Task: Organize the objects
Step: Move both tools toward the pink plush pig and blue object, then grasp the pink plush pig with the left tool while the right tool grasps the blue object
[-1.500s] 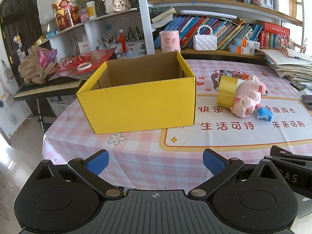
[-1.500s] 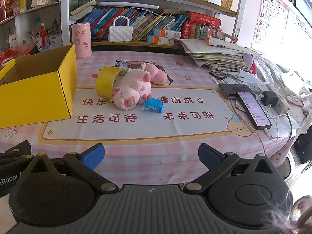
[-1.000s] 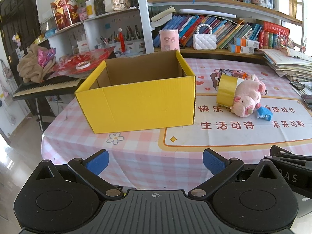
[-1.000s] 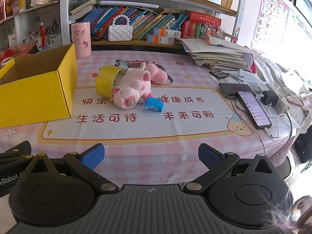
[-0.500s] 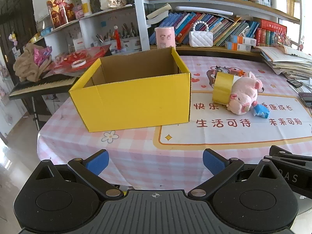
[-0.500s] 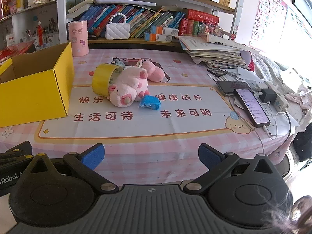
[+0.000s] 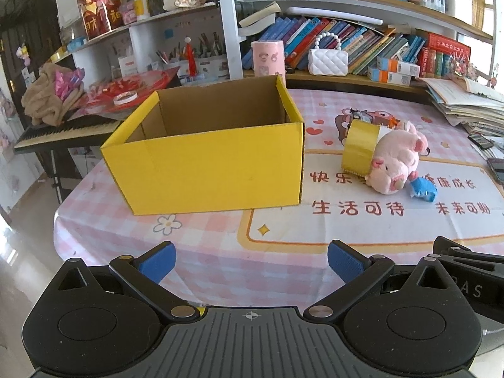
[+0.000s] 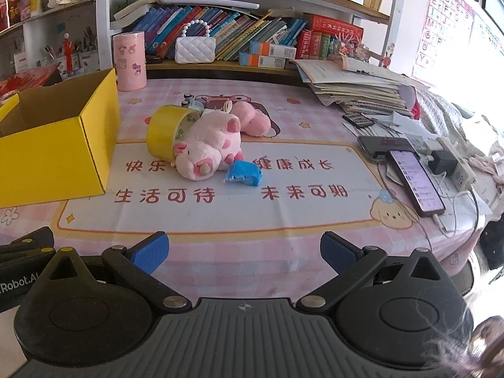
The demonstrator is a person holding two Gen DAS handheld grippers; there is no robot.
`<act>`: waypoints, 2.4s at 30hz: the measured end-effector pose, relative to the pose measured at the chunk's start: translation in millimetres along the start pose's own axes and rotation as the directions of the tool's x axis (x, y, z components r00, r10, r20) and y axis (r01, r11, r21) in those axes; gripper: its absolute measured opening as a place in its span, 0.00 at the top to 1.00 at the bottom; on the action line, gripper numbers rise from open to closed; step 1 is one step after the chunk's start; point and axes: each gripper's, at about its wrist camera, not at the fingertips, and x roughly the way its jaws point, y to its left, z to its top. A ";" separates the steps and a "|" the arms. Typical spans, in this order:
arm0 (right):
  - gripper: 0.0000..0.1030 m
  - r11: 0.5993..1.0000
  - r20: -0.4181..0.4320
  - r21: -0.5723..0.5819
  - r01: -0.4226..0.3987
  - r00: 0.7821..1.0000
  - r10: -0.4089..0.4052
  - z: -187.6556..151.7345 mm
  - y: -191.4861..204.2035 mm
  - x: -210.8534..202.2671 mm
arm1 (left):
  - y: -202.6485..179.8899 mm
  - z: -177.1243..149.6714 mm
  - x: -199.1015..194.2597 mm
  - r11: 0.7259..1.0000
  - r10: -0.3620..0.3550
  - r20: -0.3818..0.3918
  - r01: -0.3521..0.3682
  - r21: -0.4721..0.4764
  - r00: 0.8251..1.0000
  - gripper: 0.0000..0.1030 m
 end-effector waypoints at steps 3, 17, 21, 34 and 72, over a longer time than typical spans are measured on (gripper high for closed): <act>0.00 1.000 0.003 -0.009 -0.025 1.000 0.025 9.0 -5.5 8.9 | -5.5 6.0 5.7 1.000 0.004 -0.008 -0.004 -0.013 1.000 0.00; 0.02 0.990 -0.041 -0.067 -0.122 0.992 0.119 44.8 -37.6 72.1 | -42.1 27.0 37.6 0.998 -0.020 -0.073 0.015 -0.063 0.997 0.00; 0.16 0.981 -0.042 -0.118 -0.154 0.988 0.150 51.3 -44.8 92.5 | -56.1 28.9 42.9 0.998 -0.025 -0.083 0.021 -0.056 0.996 0.00; 0.40 0.930 -0.067 -0.229 -0.289 0.957 0.281 63.5 -48.5 152.2 | -76.5 27.0 53.7 0.995 0.007 -0.137 -0.021 -0.097 0.990 0.00; 0.73 0.934 0.028 -0.097 -0.344 0.937 0.348 98.0 -167.9 145.3 | -217.8 87.4 155.1 0.949 -0.063 -0.065 0.080 0.306 0.996 0.24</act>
